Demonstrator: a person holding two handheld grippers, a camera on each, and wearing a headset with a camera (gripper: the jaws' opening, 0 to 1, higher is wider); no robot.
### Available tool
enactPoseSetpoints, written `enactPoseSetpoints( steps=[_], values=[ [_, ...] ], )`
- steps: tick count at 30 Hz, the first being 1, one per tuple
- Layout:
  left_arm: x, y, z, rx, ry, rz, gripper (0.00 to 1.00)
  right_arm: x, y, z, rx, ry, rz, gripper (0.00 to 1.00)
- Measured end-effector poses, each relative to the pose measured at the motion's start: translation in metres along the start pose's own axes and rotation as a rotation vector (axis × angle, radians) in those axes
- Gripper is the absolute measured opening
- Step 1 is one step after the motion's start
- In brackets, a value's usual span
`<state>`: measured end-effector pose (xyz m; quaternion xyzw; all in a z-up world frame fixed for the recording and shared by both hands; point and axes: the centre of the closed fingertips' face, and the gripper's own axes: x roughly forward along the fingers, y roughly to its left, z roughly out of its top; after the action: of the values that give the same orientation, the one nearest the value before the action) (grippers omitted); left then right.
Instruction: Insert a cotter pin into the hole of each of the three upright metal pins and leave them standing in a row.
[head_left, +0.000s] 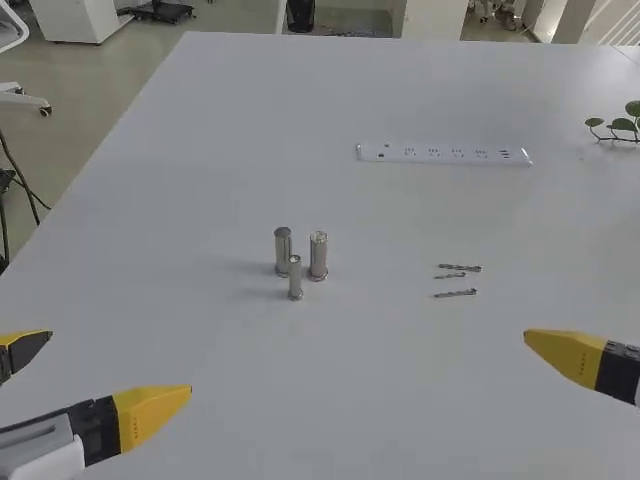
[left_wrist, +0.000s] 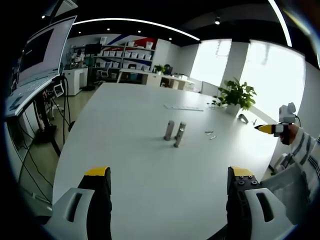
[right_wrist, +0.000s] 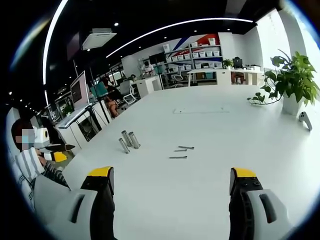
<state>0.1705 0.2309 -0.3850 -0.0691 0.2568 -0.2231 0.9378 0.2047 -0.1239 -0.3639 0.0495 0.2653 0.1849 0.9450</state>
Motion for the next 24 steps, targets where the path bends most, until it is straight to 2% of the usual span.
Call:
enactPoseSetpoints(
  steps=[12,19,22,24],
  values=[
    [0.003,-0.005,-0.004,0.004,0.028,-0.023,0.95,-0.001,0.0,-0.009,0.028,0.03,-0.002,0.95],
    [0.005,-0.012,-0.008,0.052,0.067,-0.055,0.95,0.002,0.002,-0.015,0.04,0.045,0.009,0.95],
    [0.007,-0.013,-0.009,0.056,0.071,-0.055,0.95,0.003,0.004,-0.014,0.04,0.043,0.015,0.95],
    [0.007,-0.013,-0.008,0.037,0.067,-0.055,0.94,0.002,0.004,-0.014,0.037,0.044,0.017,0.95]
  ],
)
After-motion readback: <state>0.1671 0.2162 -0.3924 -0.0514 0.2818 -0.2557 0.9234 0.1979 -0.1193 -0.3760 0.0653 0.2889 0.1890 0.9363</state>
